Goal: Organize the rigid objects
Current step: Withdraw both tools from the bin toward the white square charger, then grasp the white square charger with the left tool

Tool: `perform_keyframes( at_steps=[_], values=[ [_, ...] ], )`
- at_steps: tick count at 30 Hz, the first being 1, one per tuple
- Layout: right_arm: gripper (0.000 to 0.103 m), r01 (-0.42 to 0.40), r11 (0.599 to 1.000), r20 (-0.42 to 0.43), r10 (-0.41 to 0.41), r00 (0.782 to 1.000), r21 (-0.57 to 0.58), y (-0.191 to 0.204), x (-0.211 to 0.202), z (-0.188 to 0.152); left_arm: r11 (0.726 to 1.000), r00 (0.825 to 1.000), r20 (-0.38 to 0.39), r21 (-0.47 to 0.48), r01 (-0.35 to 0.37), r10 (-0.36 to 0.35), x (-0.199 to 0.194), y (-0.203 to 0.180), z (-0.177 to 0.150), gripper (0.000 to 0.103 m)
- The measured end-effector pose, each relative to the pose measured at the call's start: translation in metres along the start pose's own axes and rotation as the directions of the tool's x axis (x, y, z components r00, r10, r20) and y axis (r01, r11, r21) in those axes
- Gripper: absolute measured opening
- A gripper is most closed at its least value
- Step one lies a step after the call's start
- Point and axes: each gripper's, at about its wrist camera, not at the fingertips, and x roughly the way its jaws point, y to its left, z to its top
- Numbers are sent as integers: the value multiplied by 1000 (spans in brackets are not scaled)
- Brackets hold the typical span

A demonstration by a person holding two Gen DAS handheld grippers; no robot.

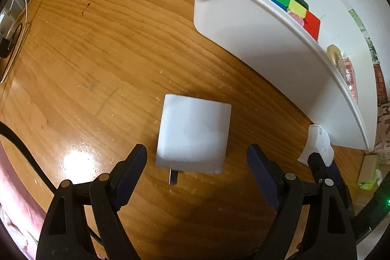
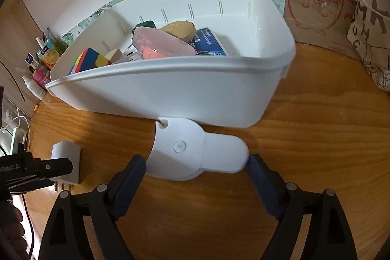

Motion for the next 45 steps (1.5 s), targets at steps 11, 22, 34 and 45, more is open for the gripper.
perform_keyframes(
  at_steps=[11, 22, 34, 45],
  values=[
    [102, 72, 994, 30, -70, 997, -85, 12, 11, 1, 1000, 1000, 8, 6, -22, 22, 16, -5, 12, 85],
    [103, 136, 984, 47, -132, 990, -113, 19, 18, 4, 999, 999, 33, 15, -40, 40, 18, -15, 17, 69],
    [97, 134, 985, 43, -130, 991, -108, 18, 15, 4, 998, 997, 51, 21, -51, 50, 11, -13, 18, 63],
    [94, 118, 985, 30, -115, 993, -129, 15, 10, 3, 999, 998, 49, 28, -28, 27, 8, -9, 8, 63]
  ],
)
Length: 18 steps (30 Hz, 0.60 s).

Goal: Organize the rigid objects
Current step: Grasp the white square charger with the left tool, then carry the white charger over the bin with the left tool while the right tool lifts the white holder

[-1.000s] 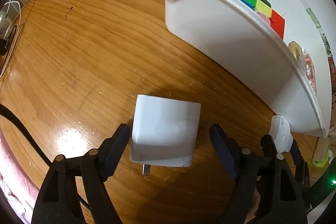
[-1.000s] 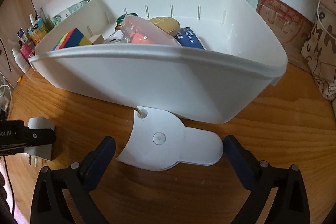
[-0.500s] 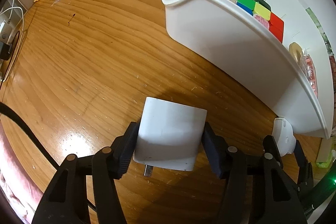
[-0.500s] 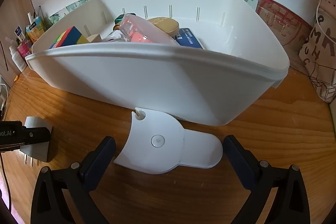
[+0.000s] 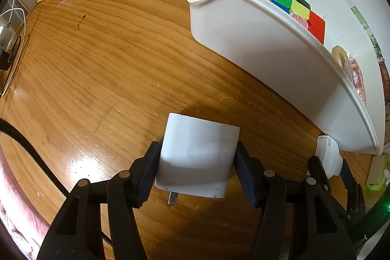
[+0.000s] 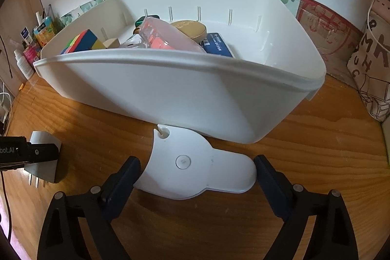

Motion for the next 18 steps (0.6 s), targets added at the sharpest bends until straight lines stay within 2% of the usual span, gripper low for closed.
perform_keyframes(
  at_steps=[12, 18],
  values=[
    [93, 6, 998, -39, -4, 999, 59, -14, -9, -3, 997, 997, -25, -31, 69, -70, -3, 12, -15, 62],
    [93, 26, 997, -29, -24, 999, 78, -20, -22, -7, 993, 993, 5, -28, 118, -118, -16, 21, -26, 62]
  ],
)
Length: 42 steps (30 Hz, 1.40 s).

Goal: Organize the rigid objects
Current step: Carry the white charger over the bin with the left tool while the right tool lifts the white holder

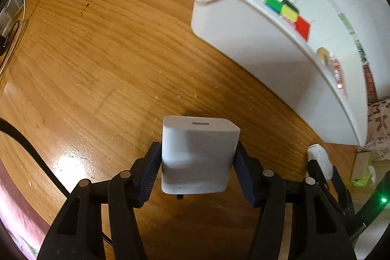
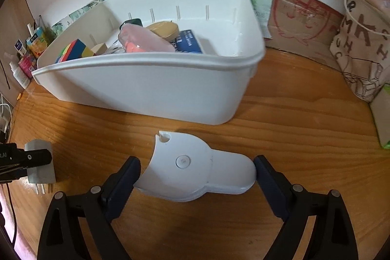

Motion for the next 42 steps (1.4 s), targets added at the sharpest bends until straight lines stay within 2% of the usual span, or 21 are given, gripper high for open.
perform_keyframes(
  at_steps=[8, 20, 26, 32, 42],
  values=[
    [93, 12, 1000, 31, -13, 999, 29, -7, -22, -7, 997, 995, 64, 19, 81, -82, -27, 6, -14, 61],
    [93, 9, 1000, 50, -11, 999, 27, 6, -47, -23, 981, 970, 145, 35, 190, -193, -60, 20, -13, 62],
    [93, -3, 1000, 66, 3, 998, -5, 21, -61, -29, 978, 960, 184, 44, 205, -209, -74, 27, -8, 62],
    [93, 3, 999, 117, 2, 993, -42, 36, -81, -25, 980, 951, 237, 88, 180, -196, -91, 30, -1, 62],
    [93, 3, 999, 233, 9, 973, -53, 45, -112, 7, 967, 930, 290, 179, 181, -227, -115, 19, 23, 62]
  ],
)
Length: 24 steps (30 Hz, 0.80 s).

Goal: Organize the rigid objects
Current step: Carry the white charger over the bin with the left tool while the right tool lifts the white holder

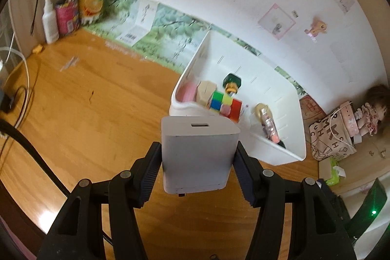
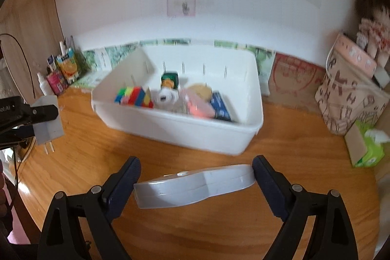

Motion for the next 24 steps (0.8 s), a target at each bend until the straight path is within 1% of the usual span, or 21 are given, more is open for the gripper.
perform_keyframes(
  at_steps=[2, 6, 13, 21, 22, 24],
  values=[
    [93, 3, 1000, 21, -3, 1000, -3, 0, -3, 8, 1000, 1000, 14, 25, 4, -5, -1, -6, 8, 62],
    [93, 20, 1000, 61, -19, 998, -10, -2, -6, 25, 997, 998, 42, 74, 39, -42, -5, -17, 23, 62],
    [93, 42, 999, 119, -41, 992, 1, -8, -6, 52, 984, 993, 75, 163, 75, -88, -7, -41, 44, 62],
    [93, 58, 998, 167, -59, 984, 12, -16, -1, 77, 968, 991, 91, 241, 73, -97, 5, -62, 60, 62],
    [88, 58, 998, 169, -59, 984, 12, -16, 1, 80, 967, 991, 90, 244, 74, -98, 6, -63, 61, 62],
    [85, 48, 999, 184, -49, 982, 7, -17, 4, 85, 964, 991, 88, 255, 74, -99, 13, -68, 65, 62]
  ],
)
